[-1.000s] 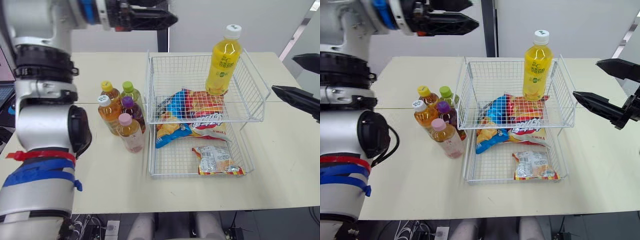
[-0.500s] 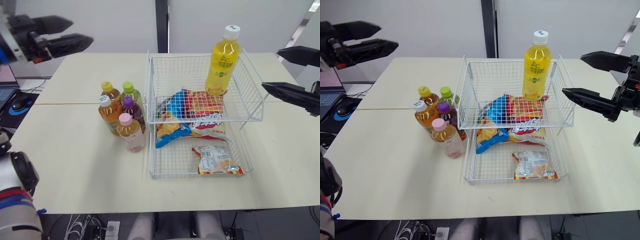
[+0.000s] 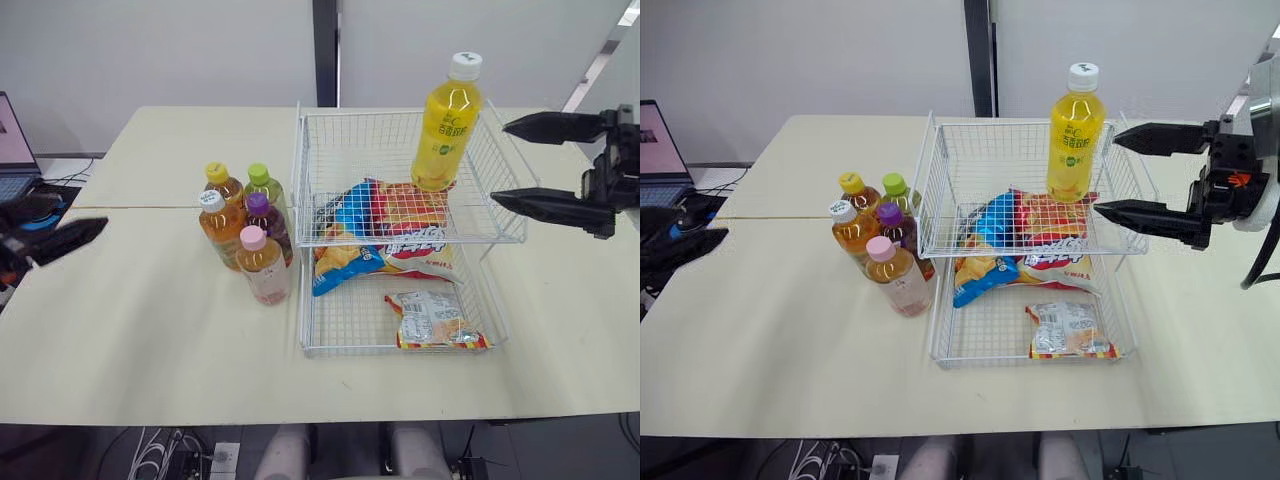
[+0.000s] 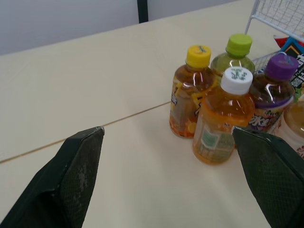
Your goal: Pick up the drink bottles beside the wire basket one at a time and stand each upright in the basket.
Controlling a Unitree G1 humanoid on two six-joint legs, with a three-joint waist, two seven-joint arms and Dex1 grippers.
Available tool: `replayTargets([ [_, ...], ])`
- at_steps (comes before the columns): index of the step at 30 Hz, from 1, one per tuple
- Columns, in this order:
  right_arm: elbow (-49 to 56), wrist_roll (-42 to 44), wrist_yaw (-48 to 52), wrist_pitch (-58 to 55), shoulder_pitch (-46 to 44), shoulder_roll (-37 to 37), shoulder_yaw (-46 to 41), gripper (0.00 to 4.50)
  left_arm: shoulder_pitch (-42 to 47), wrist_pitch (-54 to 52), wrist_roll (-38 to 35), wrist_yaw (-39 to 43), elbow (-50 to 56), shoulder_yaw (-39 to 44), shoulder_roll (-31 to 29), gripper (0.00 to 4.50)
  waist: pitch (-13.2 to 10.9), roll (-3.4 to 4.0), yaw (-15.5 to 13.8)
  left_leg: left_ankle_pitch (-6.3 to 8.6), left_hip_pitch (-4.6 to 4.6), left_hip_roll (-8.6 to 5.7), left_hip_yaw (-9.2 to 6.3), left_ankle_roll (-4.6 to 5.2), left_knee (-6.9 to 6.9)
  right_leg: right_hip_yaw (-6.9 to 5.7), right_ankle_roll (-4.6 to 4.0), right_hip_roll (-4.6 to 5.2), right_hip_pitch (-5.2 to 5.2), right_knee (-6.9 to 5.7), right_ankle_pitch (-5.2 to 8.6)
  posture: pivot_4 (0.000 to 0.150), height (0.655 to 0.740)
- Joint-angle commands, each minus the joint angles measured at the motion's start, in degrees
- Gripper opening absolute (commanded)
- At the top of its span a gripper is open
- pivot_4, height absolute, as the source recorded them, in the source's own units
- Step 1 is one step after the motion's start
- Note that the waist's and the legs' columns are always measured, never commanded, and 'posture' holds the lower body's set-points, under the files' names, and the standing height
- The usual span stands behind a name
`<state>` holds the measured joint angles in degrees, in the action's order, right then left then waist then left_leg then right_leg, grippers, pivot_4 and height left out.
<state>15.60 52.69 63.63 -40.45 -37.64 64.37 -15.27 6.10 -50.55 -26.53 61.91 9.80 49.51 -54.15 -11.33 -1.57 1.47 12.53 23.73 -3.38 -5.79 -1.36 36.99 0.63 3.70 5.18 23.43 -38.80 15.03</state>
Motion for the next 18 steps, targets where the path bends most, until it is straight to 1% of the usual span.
replayTargets([
  [1,0.61,0.08,2.14,0.15,-3.0,-0.63,1.6,4.5,-2.94,-1.21,-3.77,-3.28,8.04,2.82,2.92,4.48,0.0,0.0,0.04,0.0,0.0,0.01,0.0,0.0,0.0,0.0,0.0,0.0,0.0,0.0,0.0,0.15,0.74],
  [3,0.52,0.02,2.93,-0.15,-4.37,-1.43,3.19,4.5,-3.9,-2.27,-5.55,-5.78,11.05,2.39,4.75,4.48,0.01,-0.02,0.01,0.0,0.0,0.02,0.01,0.0,0.0,0.02,-0.01,0.02,0.0,0.01,0.0,0.15,0.74],
  [8,0.05,-0.84,3.98,-0.23,-6.66,-3.42,5.88,4.5,-2.05,-4.53,-9.69,-14.31,16.75,0.11,9.29,4.48,0.03,-0.03,-0.04,0.0,0.0,0.0,0.01,-0.01,0.02,-0.01,-0.01,-0.01,-0.01,0.02,-0.01,0.15,0.74],
  [15,0.74,-2.07,4.14,-0.32,-6.19,-5.16,6.46,4.5,3.92,-3.54,-10.24,-28.6,22.26,-8.82,16.17,4.48,0.06,-0.06,-0.29,0.0,0.0,-0.04,0.03,-0.01,0.03,-0.01,0.0,-0.12,-0.03,0.0,-0.03,0.15,0.74],
  [18,1.09,-2.04,4.15,-0.6,-6.15,-5.48,6.37,4.5,5.91,-4.35,-11.55,-33.44,23.68,-10.67,18.66,4.48,0.07,-0.08,-0.33,0.0,0.0,-0.04,0.02,-0.01,0.03,-0.01,0.0,-0.13,-0.03,-0.01,-0.04,0.15,0.74],
])
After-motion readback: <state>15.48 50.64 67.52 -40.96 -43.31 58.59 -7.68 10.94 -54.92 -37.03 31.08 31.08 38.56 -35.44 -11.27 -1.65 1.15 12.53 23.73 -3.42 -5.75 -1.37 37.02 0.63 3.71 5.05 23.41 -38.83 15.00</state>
